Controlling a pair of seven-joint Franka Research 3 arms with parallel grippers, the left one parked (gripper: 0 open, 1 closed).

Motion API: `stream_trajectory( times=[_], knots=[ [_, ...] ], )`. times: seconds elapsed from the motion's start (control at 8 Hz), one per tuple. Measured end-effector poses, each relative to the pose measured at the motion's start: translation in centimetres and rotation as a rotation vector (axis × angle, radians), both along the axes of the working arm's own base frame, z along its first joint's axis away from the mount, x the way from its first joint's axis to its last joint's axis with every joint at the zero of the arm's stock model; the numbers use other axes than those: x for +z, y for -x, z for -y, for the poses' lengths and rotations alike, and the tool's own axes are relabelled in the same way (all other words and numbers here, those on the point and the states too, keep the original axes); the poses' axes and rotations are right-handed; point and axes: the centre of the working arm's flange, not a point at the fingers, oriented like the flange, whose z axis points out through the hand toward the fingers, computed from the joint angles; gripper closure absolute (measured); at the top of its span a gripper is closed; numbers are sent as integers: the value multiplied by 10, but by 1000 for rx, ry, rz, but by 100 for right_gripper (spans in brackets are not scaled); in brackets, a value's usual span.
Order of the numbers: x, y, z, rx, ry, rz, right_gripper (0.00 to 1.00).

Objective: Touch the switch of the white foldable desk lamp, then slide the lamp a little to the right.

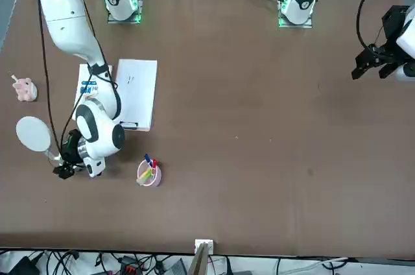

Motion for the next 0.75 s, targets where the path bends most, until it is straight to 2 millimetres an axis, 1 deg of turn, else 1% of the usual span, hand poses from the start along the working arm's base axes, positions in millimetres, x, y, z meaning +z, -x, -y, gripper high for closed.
stream_trajectory(
  times=[0.12, 0.25, 0.5, 0.62, 0.75],
  knots=[
    [-1, 0, 1, 1, 2, -3, 17],
    [-3, 0, 0, 8, 7, -8, 40],
    [-14, 2, -2, 18, 18, -24, 79],
    [-15, 3, -3, 19, 25, -27, 85],
    [-15, 3, -5, 23, 27, -27, 85]
  ],
)
